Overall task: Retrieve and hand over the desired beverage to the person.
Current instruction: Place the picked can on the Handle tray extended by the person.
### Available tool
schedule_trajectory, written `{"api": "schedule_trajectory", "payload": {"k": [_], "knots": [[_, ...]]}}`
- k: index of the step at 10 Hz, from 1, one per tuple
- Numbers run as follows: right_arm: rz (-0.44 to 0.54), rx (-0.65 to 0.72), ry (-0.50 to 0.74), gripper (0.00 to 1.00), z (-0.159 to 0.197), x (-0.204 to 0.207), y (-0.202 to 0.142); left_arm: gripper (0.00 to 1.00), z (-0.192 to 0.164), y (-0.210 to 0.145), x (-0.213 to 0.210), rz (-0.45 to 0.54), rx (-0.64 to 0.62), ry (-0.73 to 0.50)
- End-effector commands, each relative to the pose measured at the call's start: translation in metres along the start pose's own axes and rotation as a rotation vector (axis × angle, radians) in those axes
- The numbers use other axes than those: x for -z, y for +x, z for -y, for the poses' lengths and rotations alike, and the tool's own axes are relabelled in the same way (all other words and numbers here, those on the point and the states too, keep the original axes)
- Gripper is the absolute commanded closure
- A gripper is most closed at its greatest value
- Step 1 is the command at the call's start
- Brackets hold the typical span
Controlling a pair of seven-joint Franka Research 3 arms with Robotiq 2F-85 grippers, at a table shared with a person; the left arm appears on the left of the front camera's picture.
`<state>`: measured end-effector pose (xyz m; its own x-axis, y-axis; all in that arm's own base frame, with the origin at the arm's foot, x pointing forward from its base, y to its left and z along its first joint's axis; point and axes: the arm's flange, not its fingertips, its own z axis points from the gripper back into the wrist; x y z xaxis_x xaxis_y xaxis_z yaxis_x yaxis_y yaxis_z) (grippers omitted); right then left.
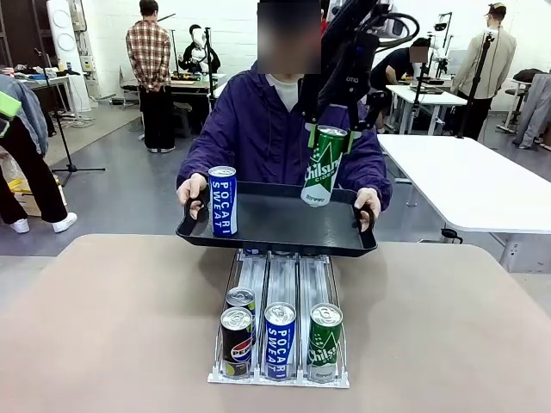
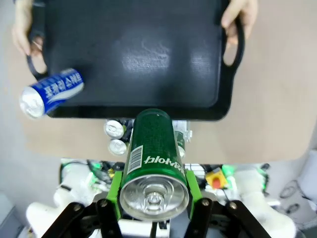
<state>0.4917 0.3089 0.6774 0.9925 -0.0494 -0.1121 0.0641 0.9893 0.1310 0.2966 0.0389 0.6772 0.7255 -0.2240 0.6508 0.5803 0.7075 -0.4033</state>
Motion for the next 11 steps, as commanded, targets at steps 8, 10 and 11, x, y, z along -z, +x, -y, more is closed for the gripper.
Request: {"api": "schedule_trajectory", "payload": {"k": [8, 10, 11], "knots": [[-0.061, -0.026, -0.138, 0.42, -0.046, 0.057, 0.074, 0.0, -0.001, 0.0, -0.001, 0.006, 0.007, -0.017], [-0.068, -0.035, -0.147, 0.42, -0.048, 0.062, 0.078, 0.0, -0.001, 0.0, -0.001, 0.006, 0.007, -0.017], [-0.064, -0.037, -0.159, 0.42, -0.048, 0.063, 0.078, 0.0, -0.001, 0.0, -0.001, 0.006, 0.007, -0.017]]}}
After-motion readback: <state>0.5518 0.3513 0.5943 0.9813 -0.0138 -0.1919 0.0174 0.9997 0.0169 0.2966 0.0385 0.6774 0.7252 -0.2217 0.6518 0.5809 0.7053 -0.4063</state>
